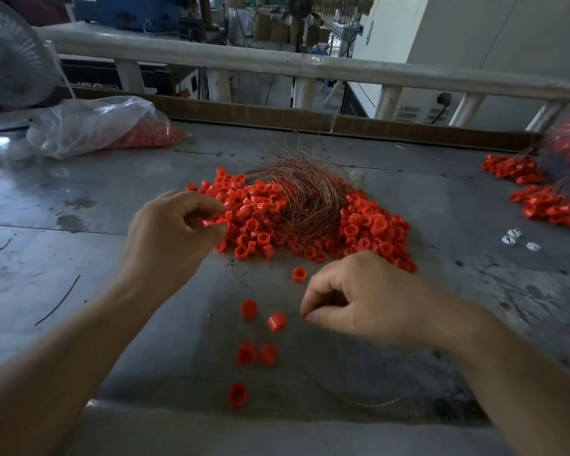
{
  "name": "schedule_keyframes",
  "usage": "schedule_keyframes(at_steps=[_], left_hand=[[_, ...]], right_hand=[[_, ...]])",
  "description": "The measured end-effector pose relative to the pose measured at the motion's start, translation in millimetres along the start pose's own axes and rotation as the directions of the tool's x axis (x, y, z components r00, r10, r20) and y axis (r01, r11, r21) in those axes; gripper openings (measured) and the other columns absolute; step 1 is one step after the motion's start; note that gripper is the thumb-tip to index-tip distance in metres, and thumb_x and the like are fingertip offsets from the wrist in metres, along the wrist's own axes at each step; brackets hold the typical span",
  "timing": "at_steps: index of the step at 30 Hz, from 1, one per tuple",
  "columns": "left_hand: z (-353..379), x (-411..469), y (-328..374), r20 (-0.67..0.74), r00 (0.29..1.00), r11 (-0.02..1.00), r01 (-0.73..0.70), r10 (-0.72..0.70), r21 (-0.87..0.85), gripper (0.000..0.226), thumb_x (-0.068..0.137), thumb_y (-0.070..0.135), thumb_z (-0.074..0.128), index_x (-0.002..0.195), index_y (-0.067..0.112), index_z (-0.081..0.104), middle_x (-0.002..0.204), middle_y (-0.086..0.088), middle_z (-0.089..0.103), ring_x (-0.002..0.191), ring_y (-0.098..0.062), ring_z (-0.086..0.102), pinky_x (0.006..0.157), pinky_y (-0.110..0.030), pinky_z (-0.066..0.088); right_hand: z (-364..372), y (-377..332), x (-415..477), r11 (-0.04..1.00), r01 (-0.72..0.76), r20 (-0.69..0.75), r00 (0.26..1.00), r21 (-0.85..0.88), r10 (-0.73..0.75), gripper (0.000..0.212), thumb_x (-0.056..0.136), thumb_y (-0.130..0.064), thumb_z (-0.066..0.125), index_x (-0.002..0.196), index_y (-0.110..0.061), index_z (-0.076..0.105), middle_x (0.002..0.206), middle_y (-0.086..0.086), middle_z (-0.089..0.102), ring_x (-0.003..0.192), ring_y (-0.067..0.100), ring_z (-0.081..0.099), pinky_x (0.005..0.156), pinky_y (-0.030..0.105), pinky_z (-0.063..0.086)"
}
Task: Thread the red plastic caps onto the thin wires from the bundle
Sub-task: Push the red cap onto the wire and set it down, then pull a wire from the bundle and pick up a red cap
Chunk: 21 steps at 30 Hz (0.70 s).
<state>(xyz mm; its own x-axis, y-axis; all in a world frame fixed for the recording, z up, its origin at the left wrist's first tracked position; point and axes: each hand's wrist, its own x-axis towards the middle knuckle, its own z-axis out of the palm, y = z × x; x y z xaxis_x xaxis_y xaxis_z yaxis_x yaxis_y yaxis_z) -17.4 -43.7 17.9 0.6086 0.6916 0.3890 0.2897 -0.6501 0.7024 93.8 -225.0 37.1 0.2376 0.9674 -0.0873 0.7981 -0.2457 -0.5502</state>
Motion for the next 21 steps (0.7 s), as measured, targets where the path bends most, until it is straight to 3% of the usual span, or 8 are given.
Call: schedule_keyframes(at_steps=[3,6,14,18,21], left_hand=[[6,8,-12,0.035,0.999,0.99,0.004,-0.01,0.141,0.027,0.075,0.014,0.073,0.101,0.017,0.069,0.093,0.002,0.053,0.083,-0.015,0.051,0.076,-0.027,0.036],[13,13,-19,0.049,0.998,0.981,0.016,-0.027,0.195,0.03,0.075,0.021,0.073,0.105,0.018,0.069,0.095,0.003,0.048,0.089,-0.014,0.046,0.08,-0.024,0.033],[17,16,-24,0.06,0.998,0.975,-0.023,0.01,0.219,0.014,0.078,0.02,0.071,0.092,0.019,0.072,0.088,0.002,0.048,0.084,-0.012,0.044,0.075,-0.022,0.029],[8,7,-12,0.023,1.0,0.999,-0.015,0.014,0.033,0.011,0.076,0.017,0.071,0.076,0.027,0.067,0.079,0.007,0.06,0.069,-0.005,0.055,0.064,-0.014,0.04],[7,-8,3,0.09,0.996,0.974,0.005,0.016,-0.226,0.024,0.072,0.008,0.071,0.069,0.032,0.065,0.066,0.01,0.067,0.06,0.002,0.06,0.057,-0.003,0.043]], right_hand=[[9,-2,2,0.998,-0.008,0.052,0.999,-0.068,0.012,0.009,0.082,-0.021,0.065,0.09,-0.02,0.07,0.088,-0.01,0.067,0.078,-0.005,0.055,0.071,0.005,0.041],[9,-1,2,0.998,-0.019,0.073,0.997,-0.055,0.023,0.008,0.082,-0.022,0.066,0.088,-0.019,0.07,0.088,-0.009,0.067,0.079,-0.003,0.056,0.072,0.008,0.043],[11,0,5,1.0,0.009,0.069,0.998,-0.027,-0.007,0.013,0.079,-0.033,0.068,0.086,-0.021,0.07,0.084,-0.009,0.066,0.079,-0.003,0.057,0.071,0.011,0.046],[1,10,6,1.0,-0.017,-0.15,0.989,-0.006,0.016,0.015,0.075,-0.037,0.07,0.077,-0.022,0.07,0.071,-0.012,0.064,0.07,-0.003,0.057,0.064,0.01,0.043],[-2,25,11,0.994,-0.07,-0.435,0.9,-0.087,0.026,0.004,0.075,-0.021,0.072,0.078,-0.019,0.071,0.069,-0.013,0.056,0.061,-0.002,0.05,0.062,0.011,0.038]])
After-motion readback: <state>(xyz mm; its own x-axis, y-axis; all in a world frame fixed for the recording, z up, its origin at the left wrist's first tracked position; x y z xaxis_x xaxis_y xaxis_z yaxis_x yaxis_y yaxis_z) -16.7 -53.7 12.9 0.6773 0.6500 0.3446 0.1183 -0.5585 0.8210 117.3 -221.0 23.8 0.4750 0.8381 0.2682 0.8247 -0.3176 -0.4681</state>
